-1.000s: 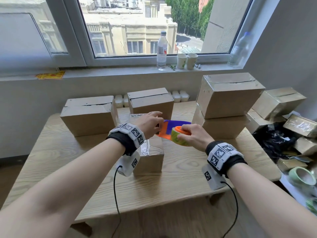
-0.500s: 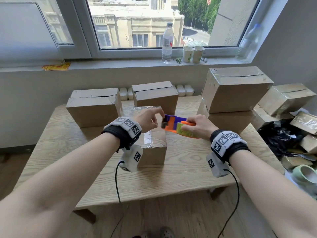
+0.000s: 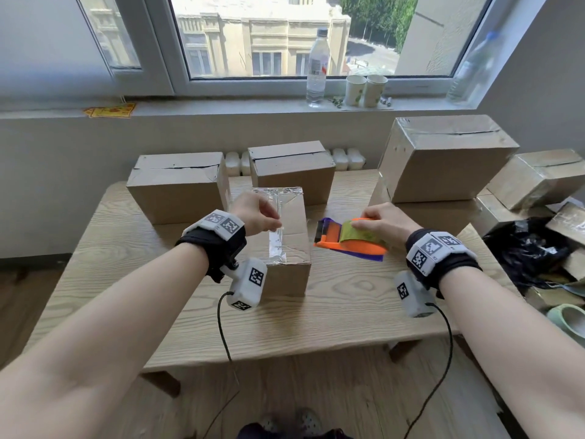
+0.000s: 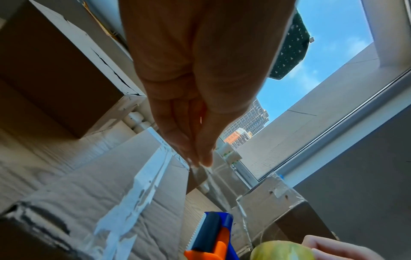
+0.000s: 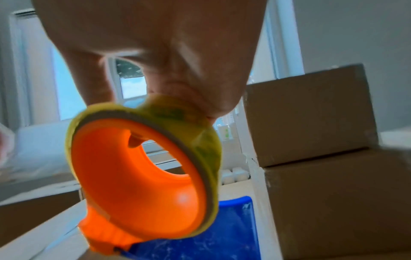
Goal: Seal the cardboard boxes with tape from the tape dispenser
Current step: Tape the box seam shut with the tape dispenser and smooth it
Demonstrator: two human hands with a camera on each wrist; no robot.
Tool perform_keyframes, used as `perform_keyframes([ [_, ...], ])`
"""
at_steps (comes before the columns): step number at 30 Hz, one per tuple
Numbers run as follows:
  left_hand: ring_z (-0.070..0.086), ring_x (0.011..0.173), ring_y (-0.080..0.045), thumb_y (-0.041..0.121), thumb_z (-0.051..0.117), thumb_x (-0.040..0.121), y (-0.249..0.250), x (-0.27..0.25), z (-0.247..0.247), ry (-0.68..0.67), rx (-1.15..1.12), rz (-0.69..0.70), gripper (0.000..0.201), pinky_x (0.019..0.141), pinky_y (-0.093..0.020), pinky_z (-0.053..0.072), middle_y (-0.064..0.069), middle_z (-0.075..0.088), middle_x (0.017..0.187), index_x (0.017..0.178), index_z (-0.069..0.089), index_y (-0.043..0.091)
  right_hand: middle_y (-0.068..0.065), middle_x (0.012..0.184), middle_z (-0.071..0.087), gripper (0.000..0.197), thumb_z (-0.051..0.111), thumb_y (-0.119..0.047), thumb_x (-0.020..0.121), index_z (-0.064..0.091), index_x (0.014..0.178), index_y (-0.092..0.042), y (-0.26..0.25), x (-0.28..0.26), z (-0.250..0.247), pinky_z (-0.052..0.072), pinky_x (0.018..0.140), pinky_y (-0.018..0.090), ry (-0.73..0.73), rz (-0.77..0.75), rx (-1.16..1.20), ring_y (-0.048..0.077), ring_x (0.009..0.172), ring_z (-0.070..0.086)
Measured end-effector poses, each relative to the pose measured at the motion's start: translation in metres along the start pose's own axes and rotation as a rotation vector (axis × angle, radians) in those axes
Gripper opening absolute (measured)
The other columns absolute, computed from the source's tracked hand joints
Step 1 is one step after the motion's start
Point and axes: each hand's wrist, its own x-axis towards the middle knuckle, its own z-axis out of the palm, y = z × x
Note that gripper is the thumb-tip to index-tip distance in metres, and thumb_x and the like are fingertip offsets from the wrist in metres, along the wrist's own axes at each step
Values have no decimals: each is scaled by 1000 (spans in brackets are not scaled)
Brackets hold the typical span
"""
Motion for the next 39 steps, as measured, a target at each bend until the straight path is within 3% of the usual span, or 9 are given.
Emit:
perform_keyframes([
  [4,65,66,-9,12,76,76,-12,0,-1,12,17,-51,11,66,-22,53,-2,70,69,70,68,14,1,69,53,41,63,-51,83,53,60,-19,6,1,-3,38,60,29,38,71,-115,16,67,51],
  [7,67,69,-13,9,77,75,-31,-1,-6,7,-42,-124,10,73,-27,55,-5,71,70,70,69,12,-1,69,52,40,61,-47,86,53,57,-20,15,-1,-5,32,56,26,1,116,-90,14,67,49],
  [11,67,67,-13,8,78,74,-50,-6,0,-27,-58,-207,9,69,-24,55,-7,71,70,70,70,10,3,79,61,38,63,-51,83,66,70,-15,19,8,9,38,61,28,-40,170,-160,18,78,56],
  [14,62,58,-8,8,80,71,-68,-12,5,-58,-49,-285,10,56,-17,49,-4,68,64,69,70,10,8,81,67,53,65,-59,78,71,78,-6,18,18,26,48,67,32,-97,219,-233,20,77,61],
  [18,61,50,-6,1,79,70,-87,-19,6,-76,-145,-399,9,52,-15,51,-4,66,57,71,70,2,7,61,56,57,66,-63,73,55,55,-9,12,25,46,40,56,29,-119,222,-272,20,61,53],
  [23,64,48,-10,-8,74,71,-95,-19,2,-37,-307,-473,9,49,-15,51,-13,64,62,74,66,-6,6,56,45,57,68,-61,73,42,50,-16,7,30,59,31,52,28,-127,196,-285,21,56,45],
  [28,69,70,-16,19,84,67,-100,-15,4,-9,-296,-458,30,63,-21,57,-10,66,74,80,68,-3,5,53,43,59,68,-61,73,40,47,-16,9,34,62,31,53,28,-127,198,-297,22,55,45],
  [31,64,70,-15,28,86,63,-102,-13,10,7,-232,-446,31,75,-29,58,-4,61,67,68,68,4,4,50,42,60,68,-61,73,38,45,-16,10,35,63,31,52,28,-139,212,-313,21,53,44],
  [39,63,71,-14,40,84,63,-103,-9,19,7,-155,-467,42,70,-29,58,-8,63,70,66,66,2,5,52,42,58,70,-56,74,38,47,-16,14,32,68,26,49,28,-145,233,-280,22,56,41],
])
